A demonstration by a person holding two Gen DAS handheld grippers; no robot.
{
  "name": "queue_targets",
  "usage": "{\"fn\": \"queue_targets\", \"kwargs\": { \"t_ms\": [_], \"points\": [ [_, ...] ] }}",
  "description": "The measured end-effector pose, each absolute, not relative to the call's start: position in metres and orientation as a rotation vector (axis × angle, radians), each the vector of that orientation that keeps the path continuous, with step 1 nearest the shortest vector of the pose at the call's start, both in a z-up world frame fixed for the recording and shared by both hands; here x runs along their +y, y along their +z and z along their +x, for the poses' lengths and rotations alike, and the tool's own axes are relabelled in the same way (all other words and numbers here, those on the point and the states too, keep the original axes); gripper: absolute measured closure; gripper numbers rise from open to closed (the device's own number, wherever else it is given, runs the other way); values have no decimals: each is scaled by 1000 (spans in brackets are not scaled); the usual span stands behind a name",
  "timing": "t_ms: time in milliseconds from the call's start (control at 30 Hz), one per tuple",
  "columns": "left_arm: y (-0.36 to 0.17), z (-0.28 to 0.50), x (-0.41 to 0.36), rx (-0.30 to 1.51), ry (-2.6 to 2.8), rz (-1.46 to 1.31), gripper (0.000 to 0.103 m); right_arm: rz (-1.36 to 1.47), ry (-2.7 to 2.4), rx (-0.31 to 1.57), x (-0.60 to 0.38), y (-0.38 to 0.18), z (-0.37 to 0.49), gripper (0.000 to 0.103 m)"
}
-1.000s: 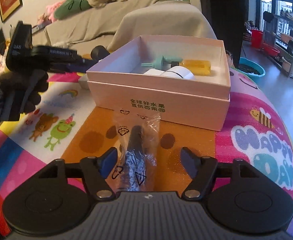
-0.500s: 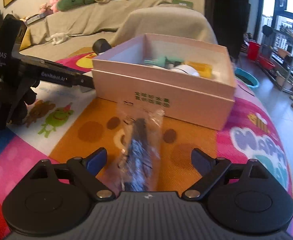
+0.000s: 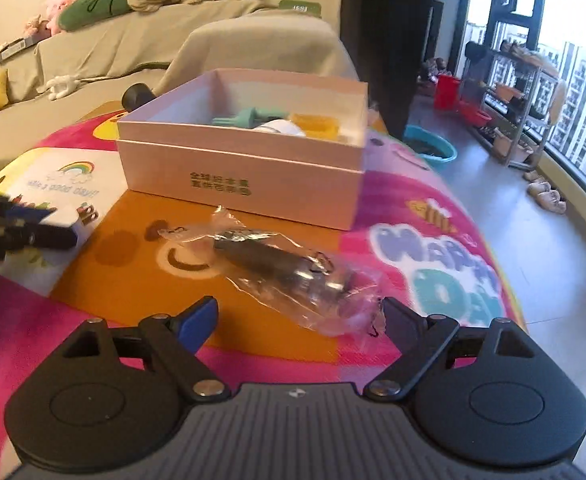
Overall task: Organize rigid objects
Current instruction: 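Lift the clear bag with the right gripper while the left gripper holds the white charger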
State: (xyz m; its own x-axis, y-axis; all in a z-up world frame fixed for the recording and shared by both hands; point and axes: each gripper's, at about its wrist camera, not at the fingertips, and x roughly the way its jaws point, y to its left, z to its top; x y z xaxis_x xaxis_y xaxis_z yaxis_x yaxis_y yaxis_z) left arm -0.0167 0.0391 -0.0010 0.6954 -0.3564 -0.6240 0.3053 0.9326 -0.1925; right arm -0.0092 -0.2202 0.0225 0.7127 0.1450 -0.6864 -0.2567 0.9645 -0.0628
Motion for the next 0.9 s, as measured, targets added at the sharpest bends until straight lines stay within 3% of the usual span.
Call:
{"fn": "queue_targets", "kwargs": {
  "t_ms": [100,167,900],
  "points": [
    [-2,-19,36,706,-333,-91,62,-80,174,766,-217,21,7,11],
    [-2,-20,32,698,-322,-73,63,-59,153,776,-209,18,15,3],
    [-4,-28,29,667,-300,-58,64,-22,128,787,-141,15,64,1]
  ]
}}
